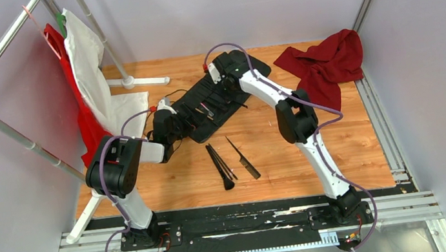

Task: Organize the makeup
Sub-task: Place the makeup brush in the cosmetics bag.

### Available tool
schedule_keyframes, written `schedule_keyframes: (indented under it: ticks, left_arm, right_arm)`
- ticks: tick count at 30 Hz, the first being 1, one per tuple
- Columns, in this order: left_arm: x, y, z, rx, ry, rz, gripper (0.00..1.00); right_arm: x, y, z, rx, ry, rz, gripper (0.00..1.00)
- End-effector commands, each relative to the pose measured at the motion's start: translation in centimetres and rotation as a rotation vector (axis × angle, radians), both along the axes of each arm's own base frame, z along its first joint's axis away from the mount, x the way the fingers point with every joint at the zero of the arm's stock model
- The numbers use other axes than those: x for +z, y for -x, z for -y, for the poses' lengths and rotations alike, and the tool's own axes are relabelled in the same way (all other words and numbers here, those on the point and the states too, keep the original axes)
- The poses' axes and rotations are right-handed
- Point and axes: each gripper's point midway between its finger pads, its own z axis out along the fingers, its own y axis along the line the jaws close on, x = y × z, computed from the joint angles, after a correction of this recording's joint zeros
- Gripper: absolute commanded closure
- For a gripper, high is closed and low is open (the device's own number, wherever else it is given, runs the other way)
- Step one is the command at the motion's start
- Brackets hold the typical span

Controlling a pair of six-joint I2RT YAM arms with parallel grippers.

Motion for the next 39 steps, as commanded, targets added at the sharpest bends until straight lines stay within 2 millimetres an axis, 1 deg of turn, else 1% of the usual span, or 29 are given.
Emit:
schedule_keyframes:
  ticks: [1,6,8,14,17,21,25,31,35,37,39]
  left_arm:
    - [-3.5,1.9,-0.1,-0.012,-0.036,-0.126,0.02]
    - [-3.7,1.9,-0.2,-0.012,-0.039,-0.129,0.02]
    - [-3.7,1.9,-0.1,-0.012,-0.038,-0.131,0.02]
    - [-3.1,1.8,-0.1,-0.010,-0.031,-0.118,0.02]
    - [-2.3,1.7,-0.2,-0.006,-0.030,-0.105,0.02]
    - [-0.3,1.4,-0.2,0.001,-0.022,-0.071,0.02]
    - [2.4,0.8,-0.4,0.016,-0.026,-0.026,0.02]
    - [5.9,-0.5,-0.4,0.034,-0.026,0.028,0.02]
    - [7.8,-2.0,-0.4,0.051,-0.033,0.065,0.02]
    - [9.1,-3.2,-0.2,0.055,-0.032,0.097,0.02]
    - [10.0,-4.3,-0.1,0.064,-0.035,0.119,0.02]
  right_arm:
    - [0.2,-0.7,-0.1,0.013,-0.011,0.012,1.00]
    - [0.9,-0.6,-0.1,0.017,-0.020,0.025,0.99]
    - [1.5,-0.6,-0.1,0.017,-0.026,0.036,0.97]
    - [4.1,-0.3,-0.2,0.024,-0.046,0.075,0.90]
    - [5.3,-0.2,-0.3,0.025,-0.056,0.094,0.89]
    - [6.5,-0.1,-0.2,0.021,-0.065,0.111,0.86]
    - [7.7,0.1,-0.1,0.016,-0.079,0.132,0.77]
    - [8.5,0.2,-0.1,0.010,-0.096,0.145,0.71]
    - [8.5,0.1,-0.1,0.017,-0.104,0.143,0.63]
    - [8.5,0.1,-0.2,0.020,-0.111,0.140,0.60]
    - [8.4,0.1,-0.1,0.021,-0.112,0.139,0.54]
